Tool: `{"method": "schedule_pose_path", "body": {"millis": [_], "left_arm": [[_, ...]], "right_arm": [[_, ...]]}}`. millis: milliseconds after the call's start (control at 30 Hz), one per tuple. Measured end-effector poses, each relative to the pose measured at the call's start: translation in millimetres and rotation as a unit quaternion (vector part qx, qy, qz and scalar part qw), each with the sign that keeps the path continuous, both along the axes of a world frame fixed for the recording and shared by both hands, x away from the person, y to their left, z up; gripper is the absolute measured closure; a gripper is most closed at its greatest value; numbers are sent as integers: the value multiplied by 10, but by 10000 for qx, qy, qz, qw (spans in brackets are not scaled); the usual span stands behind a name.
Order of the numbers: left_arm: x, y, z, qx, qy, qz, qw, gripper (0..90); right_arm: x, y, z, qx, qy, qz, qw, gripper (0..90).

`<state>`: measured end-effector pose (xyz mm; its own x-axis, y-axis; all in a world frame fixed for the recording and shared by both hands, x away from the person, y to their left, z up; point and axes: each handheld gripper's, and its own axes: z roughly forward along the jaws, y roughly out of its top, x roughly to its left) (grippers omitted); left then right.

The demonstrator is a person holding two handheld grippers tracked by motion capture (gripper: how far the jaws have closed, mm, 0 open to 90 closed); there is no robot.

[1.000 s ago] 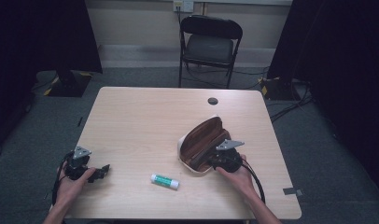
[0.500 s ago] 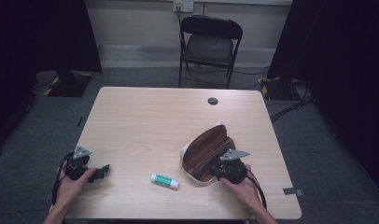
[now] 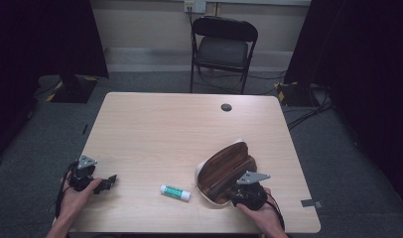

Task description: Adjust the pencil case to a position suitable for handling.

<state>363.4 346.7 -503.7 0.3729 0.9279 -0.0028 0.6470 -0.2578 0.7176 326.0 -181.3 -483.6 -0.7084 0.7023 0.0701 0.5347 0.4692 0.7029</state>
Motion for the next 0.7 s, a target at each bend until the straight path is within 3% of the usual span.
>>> {"method": "schedule_pose_path", "body": {"millis": [100,200,433,700], "left_arm": [[0,0,0,-1,1,3,10000,0],[2,-3,1,-5,7,8,10000,0],[4,-6,0,-16,9,22,10000,0],[4,-6,0,-20,14,21,10000,0]], "right_arm": [[-62,9,19,26,1,57,10000,567],[-83,32,50,111,-158,235,9995,577],[-46,301,24,3,-245,629,9977,656],[124,424,-1,79,-283,578,9979,632]]}}
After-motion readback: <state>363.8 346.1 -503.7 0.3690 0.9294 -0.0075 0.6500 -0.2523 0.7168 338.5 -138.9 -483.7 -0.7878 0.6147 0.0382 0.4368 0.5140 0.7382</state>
